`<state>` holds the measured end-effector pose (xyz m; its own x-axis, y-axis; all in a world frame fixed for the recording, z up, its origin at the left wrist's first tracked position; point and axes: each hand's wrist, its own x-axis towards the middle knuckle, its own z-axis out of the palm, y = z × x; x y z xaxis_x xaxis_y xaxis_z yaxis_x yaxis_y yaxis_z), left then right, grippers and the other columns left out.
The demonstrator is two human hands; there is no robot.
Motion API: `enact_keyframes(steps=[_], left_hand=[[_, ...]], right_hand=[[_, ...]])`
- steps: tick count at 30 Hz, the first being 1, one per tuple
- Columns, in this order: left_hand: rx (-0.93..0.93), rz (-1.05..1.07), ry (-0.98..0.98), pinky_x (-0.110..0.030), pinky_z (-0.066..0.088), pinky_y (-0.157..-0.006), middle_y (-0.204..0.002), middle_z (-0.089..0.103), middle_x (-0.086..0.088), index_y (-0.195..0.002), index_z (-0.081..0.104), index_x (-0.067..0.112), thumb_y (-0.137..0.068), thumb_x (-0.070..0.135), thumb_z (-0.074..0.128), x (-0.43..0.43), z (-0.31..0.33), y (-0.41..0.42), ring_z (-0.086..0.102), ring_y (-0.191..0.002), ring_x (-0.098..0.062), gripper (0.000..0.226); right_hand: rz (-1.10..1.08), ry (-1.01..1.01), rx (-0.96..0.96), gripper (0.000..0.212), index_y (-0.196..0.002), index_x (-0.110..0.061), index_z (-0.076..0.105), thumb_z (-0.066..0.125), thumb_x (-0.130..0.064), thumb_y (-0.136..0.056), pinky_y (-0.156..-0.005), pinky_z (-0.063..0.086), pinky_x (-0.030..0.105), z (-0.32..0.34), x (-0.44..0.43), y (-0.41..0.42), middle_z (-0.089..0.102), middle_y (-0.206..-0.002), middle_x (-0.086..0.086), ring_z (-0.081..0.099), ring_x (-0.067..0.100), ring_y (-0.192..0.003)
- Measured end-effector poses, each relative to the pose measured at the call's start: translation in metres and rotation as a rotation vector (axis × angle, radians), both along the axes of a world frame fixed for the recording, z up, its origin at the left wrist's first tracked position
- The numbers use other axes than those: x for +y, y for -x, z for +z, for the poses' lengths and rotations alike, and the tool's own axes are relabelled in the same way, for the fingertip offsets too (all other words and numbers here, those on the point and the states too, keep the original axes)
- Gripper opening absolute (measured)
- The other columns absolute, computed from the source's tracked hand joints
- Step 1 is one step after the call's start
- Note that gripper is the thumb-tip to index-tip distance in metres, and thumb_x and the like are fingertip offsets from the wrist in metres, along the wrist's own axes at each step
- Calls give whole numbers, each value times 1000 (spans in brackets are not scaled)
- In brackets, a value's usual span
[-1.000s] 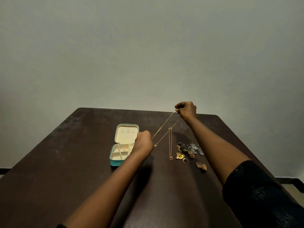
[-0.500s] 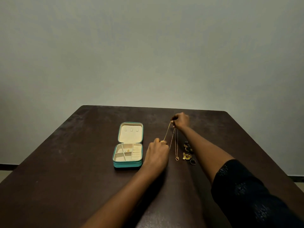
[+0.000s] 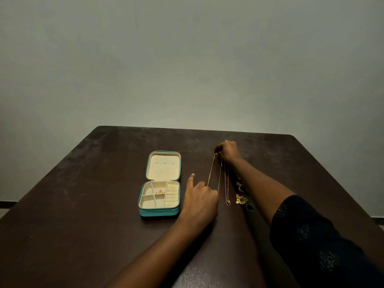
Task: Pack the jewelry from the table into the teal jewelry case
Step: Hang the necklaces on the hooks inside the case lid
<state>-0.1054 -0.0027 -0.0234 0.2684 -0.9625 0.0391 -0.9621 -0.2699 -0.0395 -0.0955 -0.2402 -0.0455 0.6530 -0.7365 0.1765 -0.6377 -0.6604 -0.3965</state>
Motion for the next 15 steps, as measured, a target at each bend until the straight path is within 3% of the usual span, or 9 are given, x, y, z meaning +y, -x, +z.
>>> enact_keyframes(steps=[5, 15], left_hand=[[-23, -10, 15, -53, 2, -115, -95, 67, -12, -102, 64, 9, -95, 13, 38, -1, 1, -2, 56, -102, -27, 28], [88, 183, 25, -57, 2, -113, -104, 66, -11, -107, 62, 9, -92, 4, 37, -4, -5, 7, 55, -108, -29, 29]], right_hand=[[31, 18, 23, 22, -96, -5, 74, 59, 5, -84, -84, 55, 38, -4, -3, -7, 71, -102, 16, 67, 27, -92], [17, 4, 4, 19, -98, -4, 74, 61, 2, -85, -81, 49, 26, -2, -8, -7, 72, -102, 16, 67, 24, -94]])
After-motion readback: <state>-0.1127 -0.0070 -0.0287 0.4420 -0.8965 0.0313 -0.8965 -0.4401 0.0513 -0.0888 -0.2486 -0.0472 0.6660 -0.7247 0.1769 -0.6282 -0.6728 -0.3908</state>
